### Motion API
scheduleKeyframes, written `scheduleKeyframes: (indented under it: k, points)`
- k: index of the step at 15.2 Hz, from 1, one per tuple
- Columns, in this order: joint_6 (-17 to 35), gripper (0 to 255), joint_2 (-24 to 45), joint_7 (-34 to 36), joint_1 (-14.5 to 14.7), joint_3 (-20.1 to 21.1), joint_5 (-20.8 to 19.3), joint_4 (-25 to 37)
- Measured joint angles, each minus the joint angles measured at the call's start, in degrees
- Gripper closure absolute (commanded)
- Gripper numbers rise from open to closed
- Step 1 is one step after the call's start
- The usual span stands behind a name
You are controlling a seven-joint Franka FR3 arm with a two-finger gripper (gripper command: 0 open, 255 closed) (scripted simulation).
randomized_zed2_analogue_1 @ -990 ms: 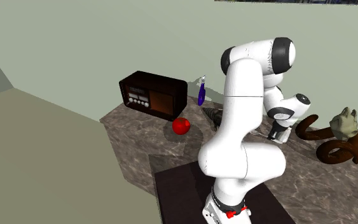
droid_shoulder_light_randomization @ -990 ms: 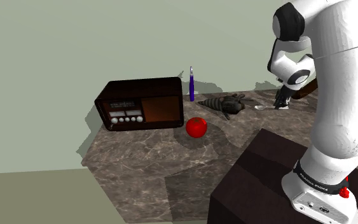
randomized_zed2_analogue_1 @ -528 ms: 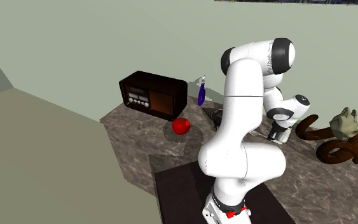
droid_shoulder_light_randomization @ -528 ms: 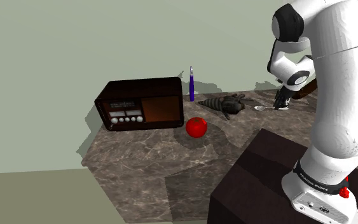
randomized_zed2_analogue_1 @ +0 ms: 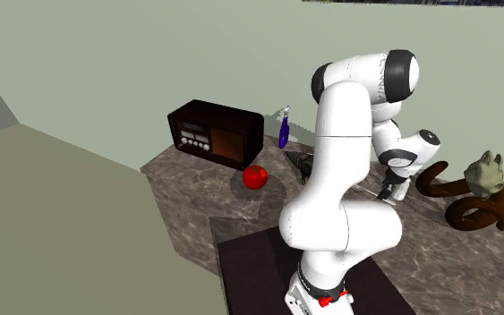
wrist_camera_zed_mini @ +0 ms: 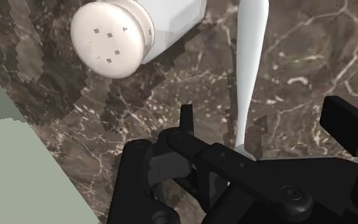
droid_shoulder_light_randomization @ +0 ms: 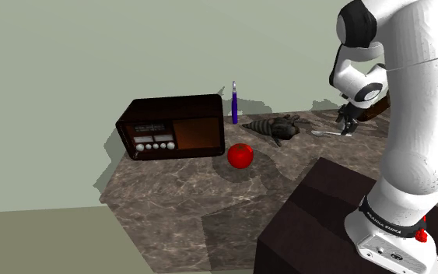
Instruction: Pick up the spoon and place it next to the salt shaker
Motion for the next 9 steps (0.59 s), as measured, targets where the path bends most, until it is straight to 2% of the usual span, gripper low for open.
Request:
scheduleKeyframes:
  k: [1,3,9]
  points:
    - [-0.2,0,-2.3,1.6,1.7,-2.0,-2.5,-1.3]
    - [-0.6,0,-4.5,3.3,3.2,-4.2,-5.3,-2.3]
    - [-0.8,0,-5.2,4.1,3.9,-5.0,-6.4,-2.5]
